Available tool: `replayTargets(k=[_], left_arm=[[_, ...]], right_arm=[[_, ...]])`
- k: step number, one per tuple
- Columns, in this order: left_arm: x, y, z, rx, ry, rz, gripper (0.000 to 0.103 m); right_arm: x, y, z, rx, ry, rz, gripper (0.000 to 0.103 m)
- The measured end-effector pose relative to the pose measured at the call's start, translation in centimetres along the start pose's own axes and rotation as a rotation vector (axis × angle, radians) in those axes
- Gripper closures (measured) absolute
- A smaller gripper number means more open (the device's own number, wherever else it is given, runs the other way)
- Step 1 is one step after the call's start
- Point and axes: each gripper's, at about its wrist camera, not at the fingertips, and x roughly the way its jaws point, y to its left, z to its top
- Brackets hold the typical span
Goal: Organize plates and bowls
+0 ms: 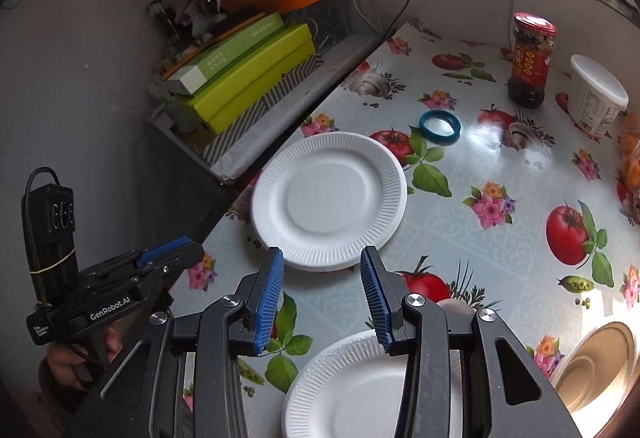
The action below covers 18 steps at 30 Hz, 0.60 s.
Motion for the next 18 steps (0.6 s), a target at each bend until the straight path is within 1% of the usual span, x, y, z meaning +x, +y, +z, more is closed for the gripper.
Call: replayTargets(k=[4,8,10,12,14,18], left_arm=[[1.4,0.9,1.0,-0.022,0.019,-0.003,0.071],[3.3,1.5,1.6,-0.032,0.048,-0.002,0.071],[4.4,1.9,1.8,-0.045,0.067,-0.014,0.071],[5.0,2.2,1.8,-0.053,0.067,-0.01,0.071],[5.6,2.4,1.9,-0.058,0.076,-0.009,0.071],[6.6,2.3,1.9,-0.045,0.09,-0.01,0.071]], right_arm=[[2.3,-1.1,1.8,0.03,0.01,-0.014,0.063],[4.9,-2.5,3.0,0.062,0.042,-0.041,0.063],[5.9,-3.2,3.4,0.08,0.05,-0.055,0.064],[6.8,-4.0,3.5,0.098,0.055,-0.057,0.065],[7.5,-4.6,3.6,0.102,0.059,-0.059,0.07],[8.5,-5.6,3.6,0.112,0.071,-0.067,0.07]])
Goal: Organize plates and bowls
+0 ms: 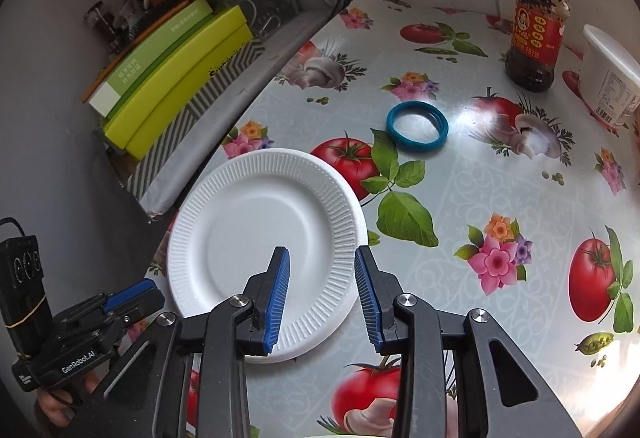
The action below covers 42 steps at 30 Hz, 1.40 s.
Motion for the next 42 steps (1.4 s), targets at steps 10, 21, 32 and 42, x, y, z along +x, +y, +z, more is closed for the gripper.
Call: replayTargets(k=[10,21,32,42], left_arm=[[1.3,0.2,0.5,-0.012,0.004,0.016,0.071],[2.0,-0.3,0.4,0.009,0.005,0.023,0.081],[1.7,-0.2,0.4,0.008,-0.006,0.04,0.082],[0.6,-0.6,0.1,0.018,-0.019,0.045,0.082]], right_arm=[[1.9,-2.4,0.3,0.081,0.055,0.029,0.074],[2.7,-3.0,0.1,0.097,0.079,0.064,0.083],[2.5,-2.4,0.0,0.075,0.073,0.058,0.09],[1.0,-1.9,-0.6,0.073,0.061,0.065,0.09]])
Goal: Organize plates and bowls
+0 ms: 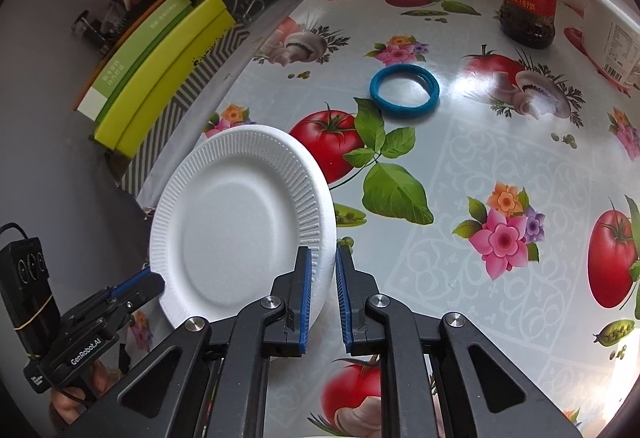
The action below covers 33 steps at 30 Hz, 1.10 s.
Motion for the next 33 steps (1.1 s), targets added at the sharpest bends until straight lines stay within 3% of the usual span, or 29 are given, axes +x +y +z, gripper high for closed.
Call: replayTargets(k=[33], left_arm=[[-4.3,-3.8,-2.9,0.08,-0.04,-0.022,0.082]], right_arm=[[-6.5,-0.5,-3.9,0.019,-0.062,0.012,0.09]])
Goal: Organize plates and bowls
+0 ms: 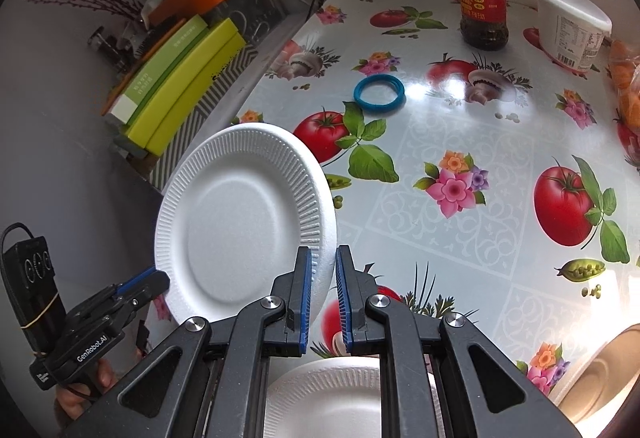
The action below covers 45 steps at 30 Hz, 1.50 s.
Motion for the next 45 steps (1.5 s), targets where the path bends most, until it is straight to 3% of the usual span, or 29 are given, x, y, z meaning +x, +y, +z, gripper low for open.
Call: replayTargets(k=[21,45], left_arm=[[-1.7,-6.0,-4.5,0.078,0.018,-0.072,0.082],[-0.5,-9.9,-10.9,0.137,0.137,-0.093,0.082]], right_arm=[[-6.3,-3.9,-6.1,0.045,-0.029,-0.032,0.09],[-8.6,-8.3,-13.6,0.077,0.024,-0.059,0.089]])
